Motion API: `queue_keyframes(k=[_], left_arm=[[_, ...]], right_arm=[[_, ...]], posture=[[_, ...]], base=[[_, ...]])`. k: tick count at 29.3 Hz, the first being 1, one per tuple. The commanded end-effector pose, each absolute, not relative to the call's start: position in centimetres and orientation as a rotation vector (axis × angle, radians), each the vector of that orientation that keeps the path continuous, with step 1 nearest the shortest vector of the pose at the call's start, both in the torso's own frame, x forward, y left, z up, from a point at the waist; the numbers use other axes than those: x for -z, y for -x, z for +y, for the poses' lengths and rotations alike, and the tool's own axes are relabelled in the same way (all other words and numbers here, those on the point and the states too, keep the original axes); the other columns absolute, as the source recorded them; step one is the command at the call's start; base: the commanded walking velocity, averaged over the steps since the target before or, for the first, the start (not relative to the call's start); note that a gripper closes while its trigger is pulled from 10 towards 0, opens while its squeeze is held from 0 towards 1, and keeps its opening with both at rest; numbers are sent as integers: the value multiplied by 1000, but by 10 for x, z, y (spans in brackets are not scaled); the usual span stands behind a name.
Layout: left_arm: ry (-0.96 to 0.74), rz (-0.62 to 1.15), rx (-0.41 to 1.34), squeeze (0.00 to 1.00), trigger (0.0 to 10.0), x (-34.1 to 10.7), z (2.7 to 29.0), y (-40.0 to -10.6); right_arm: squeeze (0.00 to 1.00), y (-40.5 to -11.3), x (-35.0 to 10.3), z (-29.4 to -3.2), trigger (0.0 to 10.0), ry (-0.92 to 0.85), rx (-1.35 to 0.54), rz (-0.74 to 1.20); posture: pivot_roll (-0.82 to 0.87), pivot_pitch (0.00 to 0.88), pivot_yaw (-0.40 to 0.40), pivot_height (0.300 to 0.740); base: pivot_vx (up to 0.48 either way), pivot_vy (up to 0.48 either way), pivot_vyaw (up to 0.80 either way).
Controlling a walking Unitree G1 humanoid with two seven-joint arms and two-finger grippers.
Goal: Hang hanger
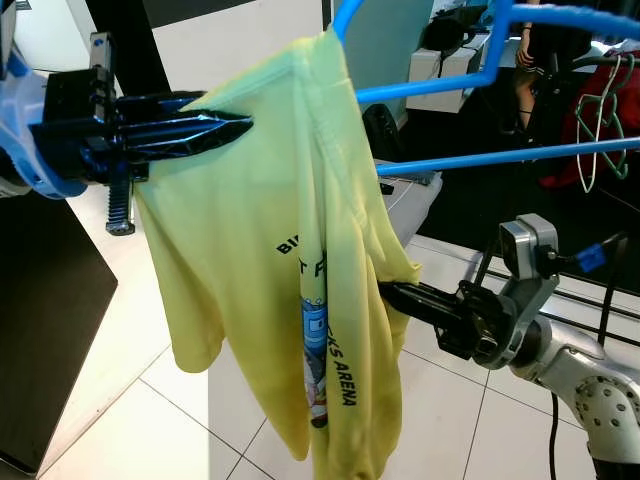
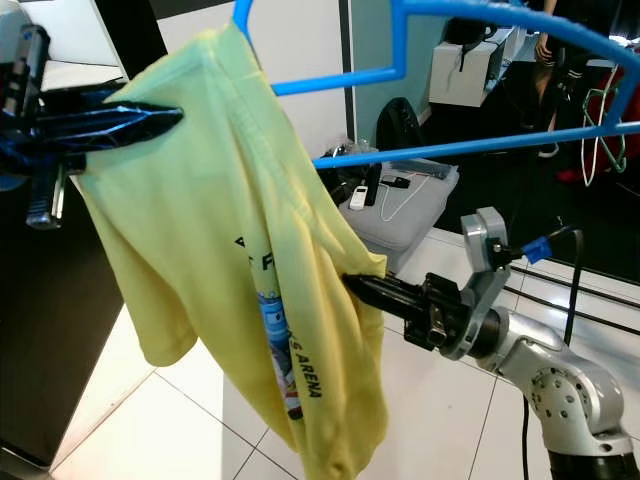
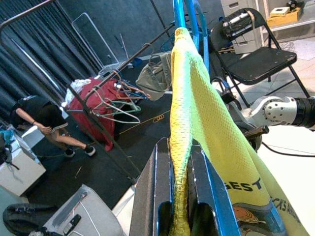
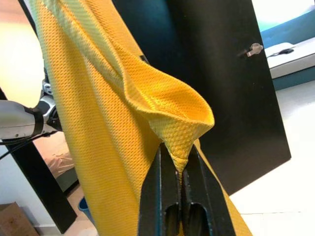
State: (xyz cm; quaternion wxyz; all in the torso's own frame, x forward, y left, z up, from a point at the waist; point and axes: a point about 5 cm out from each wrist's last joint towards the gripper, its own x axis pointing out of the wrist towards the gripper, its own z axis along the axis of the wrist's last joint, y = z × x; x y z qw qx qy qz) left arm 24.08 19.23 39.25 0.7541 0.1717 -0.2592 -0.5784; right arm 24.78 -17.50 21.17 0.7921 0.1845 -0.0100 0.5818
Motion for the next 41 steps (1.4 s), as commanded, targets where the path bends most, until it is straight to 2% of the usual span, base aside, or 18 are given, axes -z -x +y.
queue_keyframes(k=[1,6,8,9,11,13,18,35,41], left_arm=[[-396,-563,1206,0,10000,-396,205,-239],[-396,-530,1184,0,10000,-391,212,-240],[-414,-371,1152,0,10000,-365,232,-243],[-414,-371,1152,0,10000,-365,232,-243],[-411,-237,1149,0,10000,-342,244,-241],[-411,-237,1149,0,10000,-342,244,-241],[-389,-88,1184,0,10000,-314,253,-230],[-378,-75,1182,0,10000,-314,262,-220],[-413,-23,1186,0,10000,-318,274,-214]], right_arm=[[0,-247,-212,-179,0,-385,-1240,-24],[0,-247,-212,-183,0,-373,-1222,-23],[0,-248,-215,-196,0,-340,-1169,-28],[0,-248,-215,-196,0,-340,-1169,-28],[0,-251,-219,-205,0,-315,-1131,-36],[0,-251,-219,-205,0,-315,-1131,-36],[0,-256,-224,-215,0,-278,-1089,-41],[0,-257,-225,-222,0,-258,-1070,-34],[0,-256,-226,-227,0,-252,-1058,-31]], posture=[[-58,0,81,740],[-59,0,79,740],[-61,0,76,740],[-61,0,76,740],[-56,0,72,740],[-56,0,72,740],[-55,0,65,740],[-52,0,60,740],[-53,0,61,740]], base=[[0,0,0],[0,0,0],[0,0,0],[0,0,0],[0,0,0],[0,0,0],[0,0,0],[0,0,0],[0,0,0]])
